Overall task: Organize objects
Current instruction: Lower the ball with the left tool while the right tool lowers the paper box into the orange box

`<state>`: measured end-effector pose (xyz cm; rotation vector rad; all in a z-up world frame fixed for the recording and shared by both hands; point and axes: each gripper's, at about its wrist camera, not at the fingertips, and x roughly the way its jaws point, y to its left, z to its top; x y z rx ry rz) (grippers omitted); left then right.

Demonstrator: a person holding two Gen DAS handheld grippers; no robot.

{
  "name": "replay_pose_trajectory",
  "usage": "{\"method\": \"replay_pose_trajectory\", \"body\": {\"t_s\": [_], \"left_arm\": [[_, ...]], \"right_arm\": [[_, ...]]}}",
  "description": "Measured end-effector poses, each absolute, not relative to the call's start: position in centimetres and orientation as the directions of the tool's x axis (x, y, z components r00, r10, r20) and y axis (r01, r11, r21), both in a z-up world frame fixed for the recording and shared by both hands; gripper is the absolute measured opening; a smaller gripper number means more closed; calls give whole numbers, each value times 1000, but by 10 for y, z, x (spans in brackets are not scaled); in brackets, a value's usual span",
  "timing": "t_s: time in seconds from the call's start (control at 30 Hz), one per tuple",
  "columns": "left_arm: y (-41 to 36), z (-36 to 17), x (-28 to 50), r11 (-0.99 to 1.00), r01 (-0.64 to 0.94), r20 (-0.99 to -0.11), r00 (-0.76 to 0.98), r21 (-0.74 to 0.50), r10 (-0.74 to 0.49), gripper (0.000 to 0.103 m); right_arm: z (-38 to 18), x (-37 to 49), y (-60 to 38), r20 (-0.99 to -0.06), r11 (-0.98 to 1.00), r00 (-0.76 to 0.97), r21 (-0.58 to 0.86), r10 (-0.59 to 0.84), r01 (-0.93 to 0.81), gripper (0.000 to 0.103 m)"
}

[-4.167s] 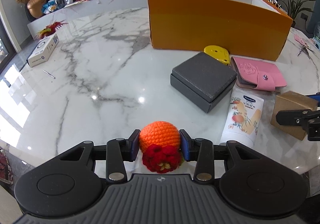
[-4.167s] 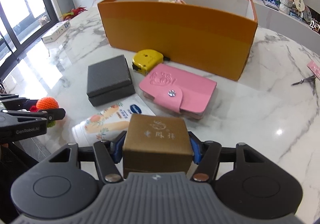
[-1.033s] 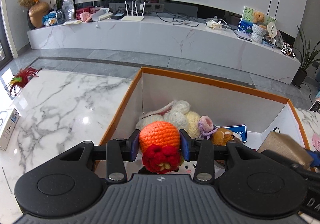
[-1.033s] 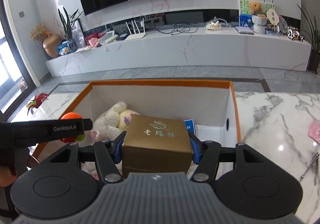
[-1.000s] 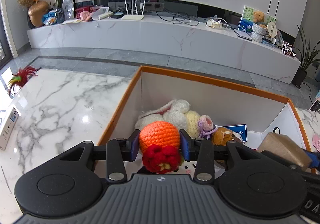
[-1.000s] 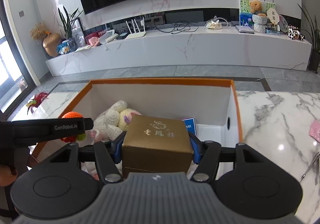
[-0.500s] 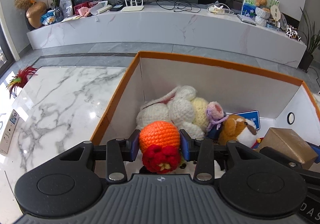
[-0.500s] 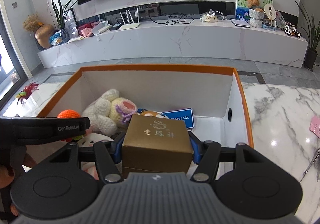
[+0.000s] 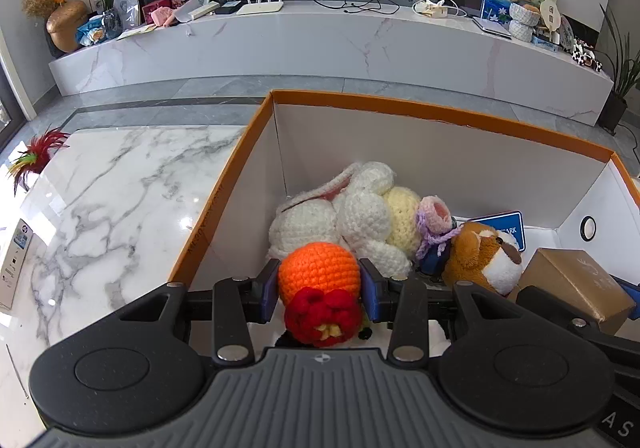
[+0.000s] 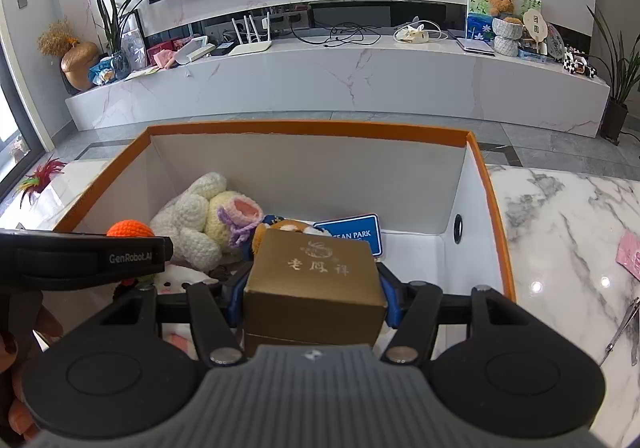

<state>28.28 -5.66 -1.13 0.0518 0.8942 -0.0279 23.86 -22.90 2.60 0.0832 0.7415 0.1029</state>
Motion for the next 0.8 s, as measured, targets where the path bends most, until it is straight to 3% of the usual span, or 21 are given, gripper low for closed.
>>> {"method": "replay_pose_trajectory", "body": {"t_s": [0.8], "left_arm": [[-60,-15,280,995,61,-794,608,79,26,47]], "right_arm": [[23,245,-223,-726,992,677,56,119,-113,61]]}}
